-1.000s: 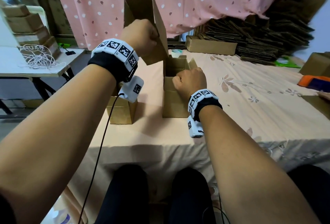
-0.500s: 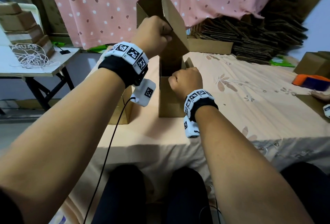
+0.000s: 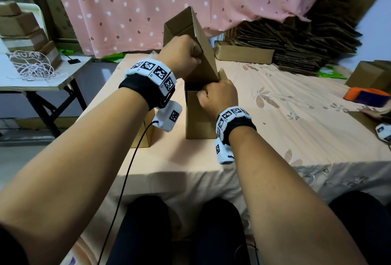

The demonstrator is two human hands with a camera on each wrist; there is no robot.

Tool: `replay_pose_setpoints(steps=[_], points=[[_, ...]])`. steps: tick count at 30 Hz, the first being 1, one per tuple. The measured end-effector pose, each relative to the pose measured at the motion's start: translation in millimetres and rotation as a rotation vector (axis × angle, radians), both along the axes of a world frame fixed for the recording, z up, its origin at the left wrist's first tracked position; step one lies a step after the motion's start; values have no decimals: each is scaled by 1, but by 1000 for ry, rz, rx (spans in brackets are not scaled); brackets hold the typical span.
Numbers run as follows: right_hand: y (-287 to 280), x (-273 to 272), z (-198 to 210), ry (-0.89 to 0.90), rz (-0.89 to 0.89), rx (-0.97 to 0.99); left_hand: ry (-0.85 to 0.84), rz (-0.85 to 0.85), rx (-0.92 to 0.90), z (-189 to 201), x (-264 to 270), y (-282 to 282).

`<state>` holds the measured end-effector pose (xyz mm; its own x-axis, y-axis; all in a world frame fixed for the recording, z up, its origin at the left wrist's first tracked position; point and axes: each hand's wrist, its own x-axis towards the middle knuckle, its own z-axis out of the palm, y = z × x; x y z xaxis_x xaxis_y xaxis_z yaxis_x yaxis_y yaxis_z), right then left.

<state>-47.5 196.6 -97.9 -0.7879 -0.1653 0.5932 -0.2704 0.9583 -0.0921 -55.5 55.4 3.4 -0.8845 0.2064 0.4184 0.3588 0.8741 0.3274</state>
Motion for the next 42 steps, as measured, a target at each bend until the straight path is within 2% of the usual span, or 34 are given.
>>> replay_pose_setpoints(steps=[5, 13, 18, 20, 23, 27, 31, 35, 42], points=[[0, 2, 0, 0, 3, -18, -28, -12, -17, 2, 3, 8], [3, 7, -1, 33, 31, -25, -56, 13, -146, 1, 5, 22], [3, 5, -4, -2, 63, -118, -71, 15, -134, 3, 5, 22], [4, 2, -10, 18, 119, -246, -76, 24, -91, 8, 5, 19], [5, 0, -30, 152, 170, -482, -69, 35, -55, 16, 4, 16], [6, -4, -38, 242, 185, -650, -84, 12, -63, 16, 3, 18], [4, -8, -22, 208, 170, -831, -126, -12, -92, 9, 0, 22], [-4, -13, -8, 64, 153, -958, -147, -36, -155, 10, 4, 23], [-13, -12, 21, 9, 317, -1215, -167, -69, -231, 5, 7, 28]])
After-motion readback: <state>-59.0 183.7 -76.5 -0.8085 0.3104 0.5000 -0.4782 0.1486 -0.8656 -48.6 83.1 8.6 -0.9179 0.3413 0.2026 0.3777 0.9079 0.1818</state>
